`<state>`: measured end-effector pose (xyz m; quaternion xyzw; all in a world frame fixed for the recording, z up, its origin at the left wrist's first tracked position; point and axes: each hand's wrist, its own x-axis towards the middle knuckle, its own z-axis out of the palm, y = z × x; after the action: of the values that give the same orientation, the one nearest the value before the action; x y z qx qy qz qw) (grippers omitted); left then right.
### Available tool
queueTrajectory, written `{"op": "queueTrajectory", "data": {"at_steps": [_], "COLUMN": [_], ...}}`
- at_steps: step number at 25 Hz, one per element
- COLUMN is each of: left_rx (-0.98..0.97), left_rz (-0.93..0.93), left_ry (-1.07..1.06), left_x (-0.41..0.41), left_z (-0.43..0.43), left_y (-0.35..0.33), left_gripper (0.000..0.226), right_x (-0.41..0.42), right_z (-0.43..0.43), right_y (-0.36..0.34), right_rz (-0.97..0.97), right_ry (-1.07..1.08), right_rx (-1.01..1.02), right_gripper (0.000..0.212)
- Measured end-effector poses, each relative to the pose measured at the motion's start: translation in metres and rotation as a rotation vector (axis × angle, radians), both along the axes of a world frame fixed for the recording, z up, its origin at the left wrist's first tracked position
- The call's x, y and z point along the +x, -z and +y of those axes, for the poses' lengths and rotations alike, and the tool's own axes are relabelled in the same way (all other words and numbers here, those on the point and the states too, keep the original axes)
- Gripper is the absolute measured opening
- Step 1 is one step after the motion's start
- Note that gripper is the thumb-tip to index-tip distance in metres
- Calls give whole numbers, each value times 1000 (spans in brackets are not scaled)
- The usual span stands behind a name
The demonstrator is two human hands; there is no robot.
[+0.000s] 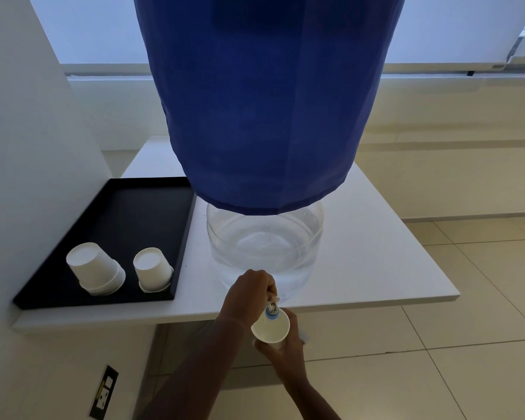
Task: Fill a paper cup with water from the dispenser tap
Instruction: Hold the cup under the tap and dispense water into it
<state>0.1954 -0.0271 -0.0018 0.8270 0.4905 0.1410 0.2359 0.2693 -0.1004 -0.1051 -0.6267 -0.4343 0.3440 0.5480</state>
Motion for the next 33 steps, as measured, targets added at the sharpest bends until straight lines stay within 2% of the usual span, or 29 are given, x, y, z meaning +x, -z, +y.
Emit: {"op": "queueTrajectory", "data": {"at_steps": [24,33], "left_rx": [1,-11], "left_rz": [-20,-32], "left_ry": [-16,-10], "left_x": [0,-1], "left_z": [-1,-2], "left_y": [1,2], "left_gripper": [14,14], "right_x": [-2,-4], "right_z": [-1,1], "right_y": [-3,2], "right_rz": [1,-12], "right_ry": [-27,-34], "right_rx": [-20,-34], "right_gripper": [50,60]}}
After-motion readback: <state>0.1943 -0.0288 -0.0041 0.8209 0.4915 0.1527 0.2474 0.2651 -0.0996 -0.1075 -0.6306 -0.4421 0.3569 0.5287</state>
